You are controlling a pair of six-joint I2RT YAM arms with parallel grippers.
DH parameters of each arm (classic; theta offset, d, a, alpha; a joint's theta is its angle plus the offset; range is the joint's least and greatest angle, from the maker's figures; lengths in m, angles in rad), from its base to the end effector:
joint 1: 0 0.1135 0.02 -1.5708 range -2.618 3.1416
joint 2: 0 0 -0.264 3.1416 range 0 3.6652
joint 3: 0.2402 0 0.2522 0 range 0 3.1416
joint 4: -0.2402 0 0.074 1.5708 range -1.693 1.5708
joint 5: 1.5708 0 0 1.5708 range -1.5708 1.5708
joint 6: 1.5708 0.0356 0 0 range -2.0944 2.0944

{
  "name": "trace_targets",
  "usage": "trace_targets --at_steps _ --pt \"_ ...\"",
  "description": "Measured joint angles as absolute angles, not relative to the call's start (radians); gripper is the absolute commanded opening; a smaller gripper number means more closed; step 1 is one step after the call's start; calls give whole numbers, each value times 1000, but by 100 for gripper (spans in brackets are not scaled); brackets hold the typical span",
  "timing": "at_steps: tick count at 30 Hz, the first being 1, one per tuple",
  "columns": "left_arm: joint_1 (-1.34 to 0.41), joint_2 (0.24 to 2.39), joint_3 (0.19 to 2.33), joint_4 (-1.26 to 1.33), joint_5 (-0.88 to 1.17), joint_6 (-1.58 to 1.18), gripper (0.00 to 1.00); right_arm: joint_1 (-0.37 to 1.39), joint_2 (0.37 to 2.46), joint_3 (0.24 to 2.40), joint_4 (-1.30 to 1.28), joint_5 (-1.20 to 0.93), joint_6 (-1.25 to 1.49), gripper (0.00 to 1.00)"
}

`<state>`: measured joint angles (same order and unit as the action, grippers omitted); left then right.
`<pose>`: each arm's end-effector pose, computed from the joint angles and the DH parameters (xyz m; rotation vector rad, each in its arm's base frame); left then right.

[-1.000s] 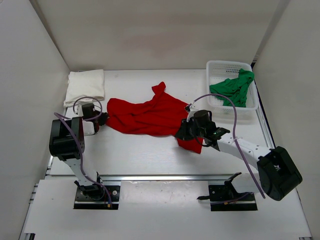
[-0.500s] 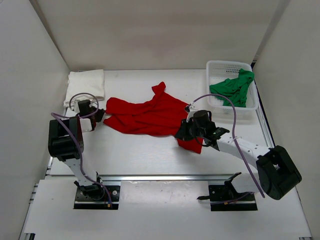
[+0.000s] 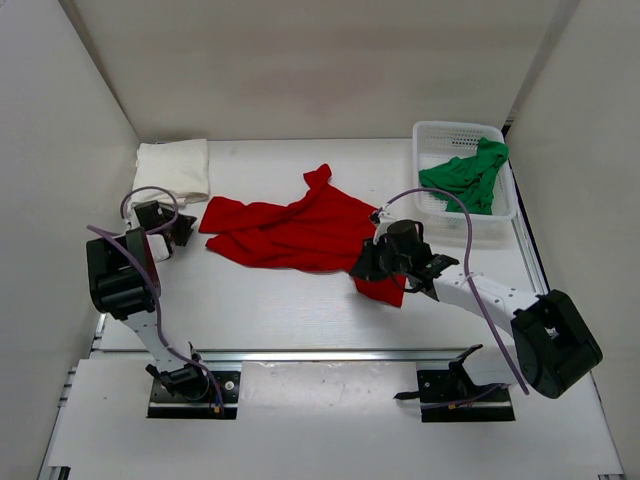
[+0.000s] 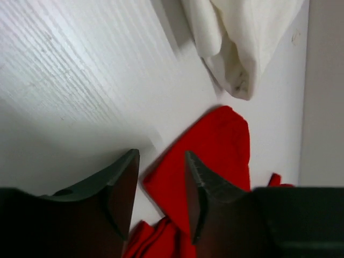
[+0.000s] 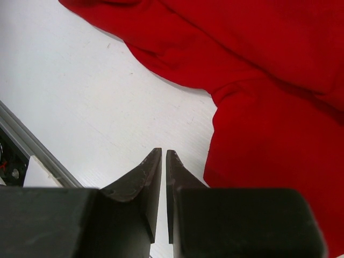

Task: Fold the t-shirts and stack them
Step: Flatten out the tshirt

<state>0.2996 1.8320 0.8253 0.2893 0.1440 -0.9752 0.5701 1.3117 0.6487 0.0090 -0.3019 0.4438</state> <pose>0.3380 0.0991 0.1218 -1.3263 1.9196 -0.5101 0.2200 0.1536 0.1995 -0.3221 2.3179 0.8694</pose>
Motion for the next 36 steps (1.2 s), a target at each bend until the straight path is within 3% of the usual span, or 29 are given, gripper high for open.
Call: trace_targets --at_steps 3,5,6,7,12,23,26,28,31,36 --pt "299 1817 822 302 152 -970 69 567 1312 649 9 -302 444 7" --pt "293 1801 808 311 151 -973 71 567 1312 649 10 -303 444 7" --pt "288 1791 797 315 150 -976 66 567 1312 649 10 -304 444 7" --pt "285 1781 783 316 146 -978 54 567 1312 649 11 -305 444 7" --pt "233 1753 724 318 125 -995 40 568 1312 649 17 -308 444 7" --pt "207 1777 713 357 106 -1085 31 562 1304 647 16 -307 445 7" --pt "210 1792 713 381 95 -1102 23 561 1297 645 16 -304 445 7" --pt "213 1802 714 395 89 -1106 16 561 1291 640 15 -302 445 9" --pt "216 1813 717 408 86 -1108 1 558 1271 626 5 -283 452 21" --pt "219 1808 740 397 76 -1079 0 495 1216 604 -52 -220 467 36"
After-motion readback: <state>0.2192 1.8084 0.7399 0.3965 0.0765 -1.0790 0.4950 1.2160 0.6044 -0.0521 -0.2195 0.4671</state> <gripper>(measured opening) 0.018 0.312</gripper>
